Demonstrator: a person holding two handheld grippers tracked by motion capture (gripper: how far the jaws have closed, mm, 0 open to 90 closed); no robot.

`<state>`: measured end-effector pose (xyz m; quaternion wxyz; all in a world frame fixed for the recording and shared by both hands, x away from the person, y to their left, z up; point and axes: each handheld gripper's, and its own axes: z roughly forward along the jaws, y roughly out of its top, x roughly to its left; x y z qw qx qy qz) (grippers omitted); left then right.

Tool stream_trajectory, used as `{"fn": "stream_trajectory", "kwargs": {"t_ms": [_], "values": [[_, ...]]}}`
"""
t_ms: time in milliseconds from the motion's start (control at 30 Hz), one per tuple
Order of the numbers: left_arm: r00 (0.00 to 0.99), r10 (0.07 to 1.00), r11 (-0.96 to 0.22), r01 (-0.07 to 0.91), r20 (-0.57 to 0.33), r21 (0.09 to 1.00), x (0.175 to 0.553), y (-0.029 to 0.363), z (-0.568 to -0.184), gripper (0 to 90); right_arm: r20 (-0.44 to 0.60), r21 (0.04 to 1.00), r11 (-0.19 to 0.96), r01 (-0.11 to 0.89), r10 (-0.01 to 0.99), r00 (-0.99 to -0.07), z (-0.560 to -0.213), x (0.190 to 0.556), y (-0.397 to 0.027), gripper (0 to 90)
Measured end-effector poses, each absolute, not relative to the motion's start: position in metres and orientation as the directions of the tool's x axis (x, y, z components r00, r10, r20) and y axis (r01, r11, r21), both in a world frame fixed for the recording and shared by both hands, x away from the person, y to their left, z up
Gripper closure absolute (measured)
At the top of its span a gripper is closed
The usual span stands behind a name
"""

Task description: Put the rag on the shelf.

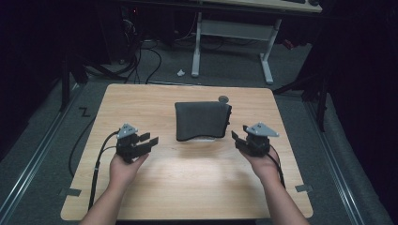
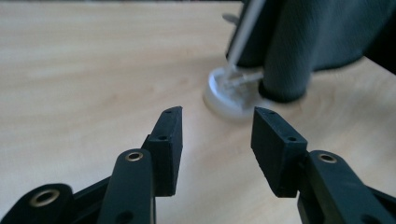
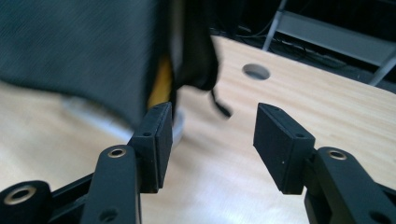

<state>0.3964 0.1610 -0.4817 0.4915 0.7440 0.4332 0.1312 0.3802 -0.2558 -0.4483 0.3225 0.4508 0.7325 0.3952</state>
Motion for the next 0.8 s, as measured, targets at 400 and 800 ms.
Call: {"fn": "stream_trajectory", "kwargs": {"t_ms": [400,800], "values": [[0.642,0.726,-0.23,0.562,-0.244,0.795,0.298,0.172,-0.518,53.8,-0.138,0.835,0.358,0.418,0.872,-0.47,-0.505,0.296,-0.237,47.9],[0.707,0.652,-0.27,0.553,-0.273,0.788,0.293,0.156,-0.522,52.0,-0.113,0.821,0.316,0.475,0.906,-0.408,-0.52,0.272,-0.246,48.7]]}}
